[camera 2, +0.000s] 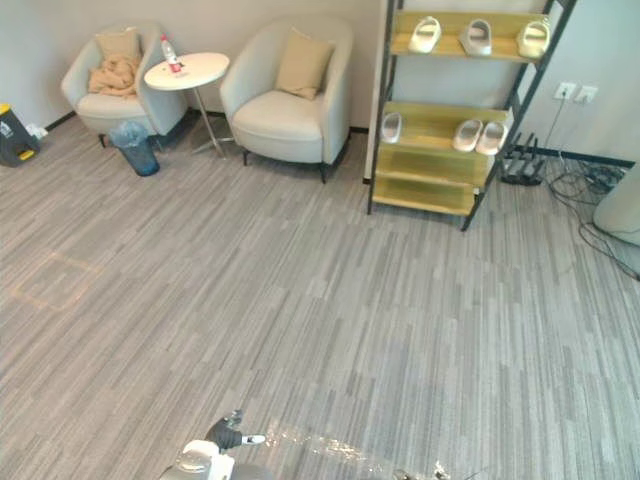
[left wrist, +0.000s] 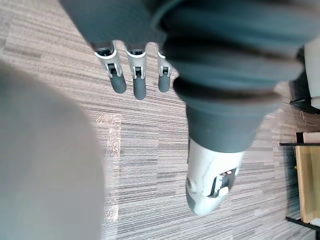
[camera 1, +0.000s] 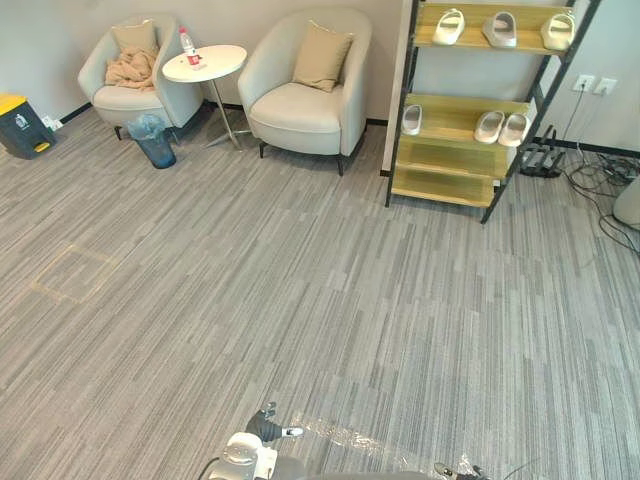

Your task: Pick up cushions and gather them together orderly.

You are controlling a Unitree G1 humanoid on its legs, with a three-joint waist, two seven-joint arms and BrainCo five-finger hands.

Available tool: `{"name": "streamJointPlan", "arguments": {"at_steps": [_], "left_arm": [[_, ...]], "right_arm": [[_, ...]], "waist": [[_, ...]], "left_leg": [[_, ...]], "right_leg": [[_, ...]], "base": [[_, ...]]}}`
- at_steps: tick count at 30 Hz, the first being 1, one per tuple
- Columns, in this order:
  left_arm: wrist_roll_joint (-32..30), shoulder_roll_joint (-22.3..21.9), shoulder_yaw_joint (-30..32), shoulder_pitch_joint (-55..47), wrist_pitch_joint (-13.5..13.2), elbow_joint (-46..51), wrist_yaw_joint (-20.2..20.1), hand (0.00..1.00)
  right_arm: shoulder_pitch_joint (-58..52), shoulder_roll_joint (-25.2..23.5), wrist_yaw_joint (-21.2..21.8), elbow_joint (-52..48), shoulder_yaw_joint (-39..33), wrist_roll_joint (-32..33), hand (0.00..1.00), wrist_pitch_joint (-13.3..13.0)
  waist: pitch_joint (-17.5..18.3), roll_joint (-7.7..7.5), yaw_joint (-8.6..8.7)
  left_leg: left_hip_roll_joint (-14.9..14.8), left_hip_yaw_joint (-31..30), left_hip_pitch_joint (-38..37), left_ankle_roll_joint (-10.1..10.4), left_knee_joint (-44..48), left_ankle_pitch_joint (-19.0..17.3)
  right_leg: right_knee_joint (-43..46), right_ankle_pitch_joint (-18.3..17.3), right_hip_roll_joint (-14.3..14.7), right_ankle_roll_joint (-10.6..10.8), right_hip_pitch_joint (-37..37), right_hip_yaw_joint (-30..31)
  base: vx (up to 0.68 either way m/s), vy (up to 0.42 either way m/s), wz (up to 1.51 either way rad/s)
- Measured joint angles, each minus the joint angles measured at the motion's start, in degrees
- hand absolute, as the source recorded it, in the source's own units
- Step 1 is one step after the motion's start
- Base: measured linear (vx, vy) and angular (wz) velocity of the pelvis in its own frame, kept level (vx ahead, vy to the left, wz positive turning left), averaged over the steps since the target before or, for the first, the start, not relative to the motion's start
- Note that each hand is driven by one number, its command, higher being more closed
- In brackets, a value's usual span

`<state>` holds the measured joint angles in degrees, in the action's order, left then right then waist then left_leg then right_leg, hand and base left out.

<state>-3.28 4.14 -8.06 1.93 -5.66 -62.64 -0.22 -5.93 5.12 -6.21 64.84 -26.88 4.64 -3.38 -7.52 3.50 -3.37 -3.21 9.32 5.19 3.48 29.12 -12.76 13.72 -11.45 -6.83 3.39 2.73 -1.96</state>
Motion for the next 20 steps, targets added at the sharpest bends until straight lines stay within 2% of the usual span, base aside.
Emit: {"name": "streamJointPlan", "arguments": {"at_steps": [1, 2, 3, 4, 9, 11, 20], "left_arm": [[0.0, -0.7, -0.3, -0.2, 0.0, 0.0, 0.0, 0.00], [-0.1, -1.5, -0.3, -0.4, -0.2, 0.1, 0.0, 0.00], [0.0, -1.8, -0.3, -0.5, -0.2, 0.1, 0.0, 0.00], [0.0, -1.5, 0.0, -0.5, -0.1, 0.1, 0.1, 0.00], [0.0, -0.6, -0.2, -1.2, -0.1, 0.1, 0.1, 0.00], [0.0, -0.4, -0.1, -1.6, 0.0, 0.1, 0.1, 0.00], [0.1, -0.4, 1.5, -1.7, 0.0, 0.1, 0.2, 0.00]], "right_arm": [[0.0, 0.4, -0.3, -0.1, -0.1, 0.0, 0.00, 0.0], [-0.6, 1.0, -0.5, 0.2, -0.1, 0.0, 0.00, 0.0], [-0.5, 1.5, -0.6, 0.3, 0.1, 0.0, 0.00, 0.0], [0.0, 1.6, -0.7, 0.6, 0.1, -0.1, 0.00, 0.0], [-2.1, 0.6, -0.8, 1.4, 0.0, -0.2, 0.00, 0.4], [-2.4, 0.0, -1.0, 1.3, 0.0, -0.2, 0.00, 0.6], [-0.9, -0.2, -1.3, 1.3, -2.3, -0.2, 0.00, 0.4]], "waist": [[-0.1, 0.44, 0.23], [-0.1, 1.36, 0.03], [0.3, 2.51, -0.17], [0.1, 2.02, -0.34], [1.6, 0.66, -0.10], [2.0, 0.60, -0.14], [2.1, 0.23, -0.56]], "left_leg": [[-0.1, -0.1, -0.6, 0.4, -3.5, 0.1], [-0.3, -0.4, -1.8, 0.9, -11.1, 1.5], [-1.4, -0.5, -2.8, 1.6, -16.5, 4.6], [-1.5, 0.3, -3.5, 1.8, -17.3, 6.0], [0.8, 1.1, -5.9, 0.8, -23.4, 7.9], [1.4, 1.0, -6.9, -0.3, -24.9, 9.4], [1.2, -2.3, -8.4, -0.3, -24.7, 10.1]], "right_leg": [[0.0, 0.0, 0.2, 0.0, 0.1, 0.4], [0.0, 0.0, 0.9, 0.0, -0.1, 1.5], [0.0, -0.5, 2.1, 0.6, -1.0, 2.8], [0.0, -0.8, 2.2, 0.8, -1.4, 4.1], [-2.4, -0.5, 0.6, 1.8, -0.5, 4.2], [-2.8, -0.4, 0.2, 2.0, -0.3, 4.0], [-4.1, -0.1, 0.6, 2.2, 3.8, 0.4]], "base": [[-0.03, 0.040, -0.27], [-0.03, 0.068, -0.44], [-0.03, 0.114, -0.61], [-0.04, 0.078, -0.61], [0.02, 0.050, -0.05], [0.11, 0.006, 0.10], [0.06, -0.036, 0.19]]}}
